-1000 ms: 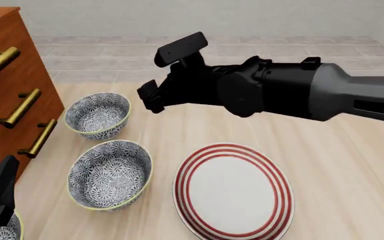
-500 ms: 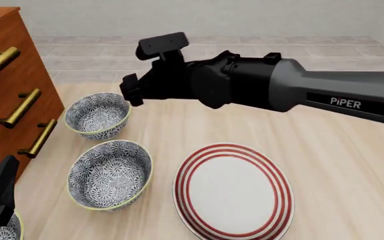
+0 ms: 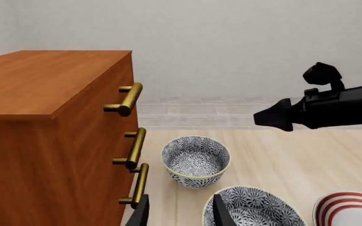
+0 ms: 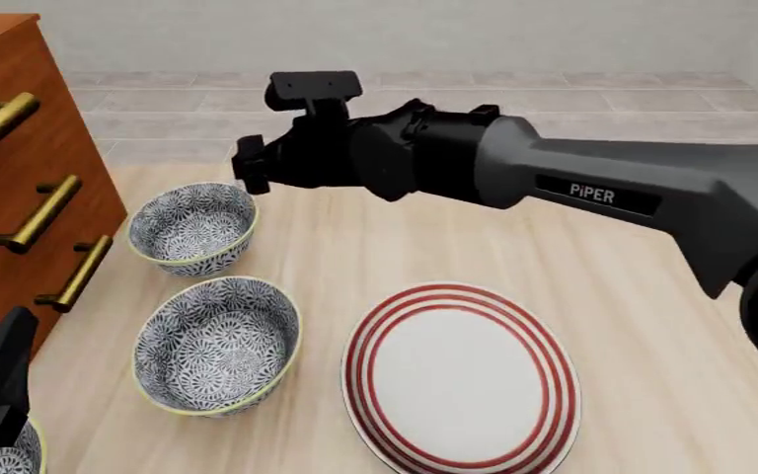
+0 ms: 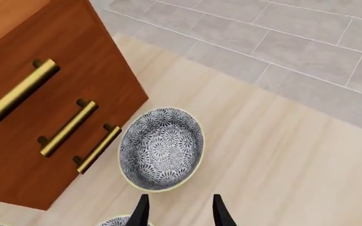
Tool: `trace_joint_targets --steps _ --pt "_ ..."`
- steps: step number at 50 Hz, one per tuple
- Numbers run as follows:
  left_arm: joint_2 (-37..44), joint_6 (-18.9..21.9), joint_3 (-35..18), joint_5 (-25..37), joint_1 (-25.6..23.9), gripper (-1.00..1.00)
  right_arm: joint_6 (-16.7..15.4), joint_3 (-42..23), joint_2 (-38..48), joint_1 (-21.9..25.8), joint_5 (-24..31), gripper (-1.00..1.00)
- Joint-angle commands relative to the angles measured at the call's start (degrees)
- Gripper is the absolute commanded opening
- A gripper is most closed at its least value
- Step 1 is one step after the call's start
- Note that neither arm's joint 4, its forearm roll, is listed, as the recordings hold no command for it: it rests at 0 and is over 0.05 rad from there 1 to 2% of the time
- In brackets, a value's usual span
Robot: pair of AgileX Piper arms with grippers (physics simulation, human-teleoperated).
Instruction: Pick up the bowl and put it in the front on the plate.
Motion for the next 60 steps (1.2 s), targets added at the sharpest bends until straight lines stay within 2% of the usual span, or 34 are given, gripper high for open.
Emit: trace_joint_targets --steps 1,3,4,9,10,15,16,18,26,40,60 --pt "0.0 0.0 0.0 0.0 0.0 1.0 4.08 -3.3 3.85 -0.73 0.32 1.0" --pt "0.0 0.0 0.0 0.0 0.0 1.0 4.59 -3.85 4.43 -0.73 0.36 1.0" --pt "0.0 0.0 0.0 0.0 0.0 1.0 5.8 -4.13 4.91 -0.69 0.39 1.0" --pt "0.0 0.0 0.0 0.0 0.0 1.0 6.81 -5.61 6.32 -0.46 0.66 1.0" --pt "0.0 0.0 0.0 0.0 0.0 1.0 8.05 -5.49 6.58 -0.16 0.44 1.0" --pt "0.0 0.0 0.0 0.0 0.0 1.0 9.99 -7.05 8.52 -0.22 0.65 1.0" --pt "0.0 0.0 0.0 0.0 0.0 1.0 11.38 -7.2 8.98 -0.22 0.53 1.0" --pt "0.0 0.0 0.0 0.0 0.0 1.0 11.23 -7.79 9.3 -0.42 0.71 1.0" --pt "0.0 0.0 0.0 0.0 0.0 1.0 13.91 -10.51 12.05 -0.75 0.9 1.0" --pt "0.0 0.0 0.0 0.0 0.0 1.0 14.2 -16.19 17.0 -1.94 2.62 1.0" --pt "0.0 0.0 0.0 0.0 0.0 1.0 15.42 -18.28 20.26 -1.94 1.83 1.0"
